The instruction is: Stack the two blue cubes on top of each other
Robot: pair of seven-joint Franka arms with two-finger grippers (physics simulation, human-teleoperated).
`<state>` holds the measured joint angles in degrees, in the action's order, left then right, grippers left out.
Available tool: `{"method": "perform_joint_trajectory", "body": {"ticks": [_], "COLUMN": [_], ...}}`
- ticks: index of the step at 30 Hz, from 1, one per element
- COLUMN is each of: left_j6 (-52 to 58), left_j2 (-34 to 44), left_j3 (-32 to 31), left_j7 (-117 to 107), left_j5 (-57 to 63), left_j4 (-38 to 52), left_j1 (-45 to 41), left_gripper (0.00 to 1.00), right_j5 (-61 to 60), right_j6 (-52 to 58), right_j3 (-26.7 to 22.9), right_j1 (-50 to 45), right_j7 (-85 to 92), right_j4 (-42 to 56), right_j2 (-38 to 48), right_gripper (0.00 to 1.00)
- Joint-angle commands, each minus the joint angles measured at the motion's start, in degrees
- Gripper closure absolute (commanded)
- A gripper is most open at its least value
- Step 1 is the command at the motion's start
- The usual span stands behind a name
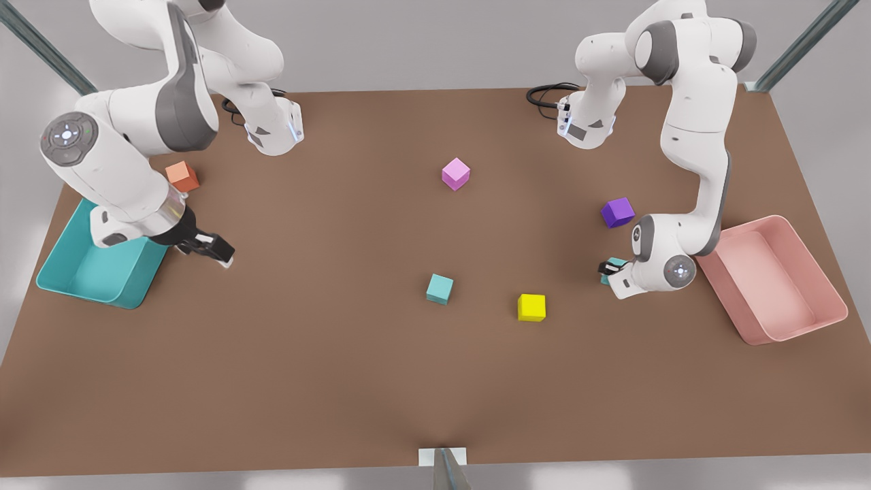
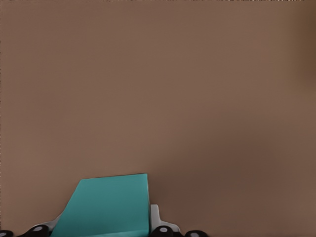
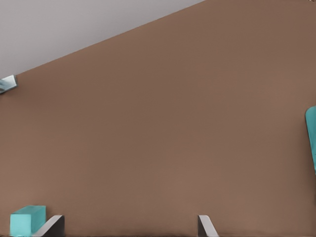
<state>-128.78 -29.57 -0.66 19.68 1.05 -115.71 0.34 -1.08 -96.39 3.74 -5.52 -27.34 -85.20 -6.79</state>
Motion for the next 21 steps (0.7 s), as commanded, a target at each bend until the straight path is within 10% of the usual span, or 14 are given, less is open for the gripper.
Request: {"method": "perform_joint_trajectory", "body": {"ticks": [1,11,14,21], "left_j6": [-0.25,32.62,33.85,26.65], "left_j2": [-0.05,3.91,-3.47,-19.12], "left_j3": [-0.04,-0.65,-0.74,-6.98], "left_j7": [2.2,-31.28,-47.09,-58.7], "left_j5": [-0.61,-0.08,-1.31,-3.42], "left_j4": [0.22,23.68,34.22,53.39], "left_j1": [0.1,-14.75,-29.43,-31.1], "left_gripper": [0.46,0.46,0.46,0.45], "right_j5": [0.46,1.61,1.69,1.61], "right_j6": [4.11,4.11,4.2,4.11], "right_j3": [0.13,0.13,0.13,0.13], "right_j1": [-0.02,-0.02,-0.02,-0.02], "right_j7": [33.49,33.41,33.49,33.49], "right_j4": [0.13,0.21,0.04,0.04], "right_j2": [-0.41,-1.03,-1.03,-2.08], "right_gripper": [0.0,0.0,0.0,0.0]}}
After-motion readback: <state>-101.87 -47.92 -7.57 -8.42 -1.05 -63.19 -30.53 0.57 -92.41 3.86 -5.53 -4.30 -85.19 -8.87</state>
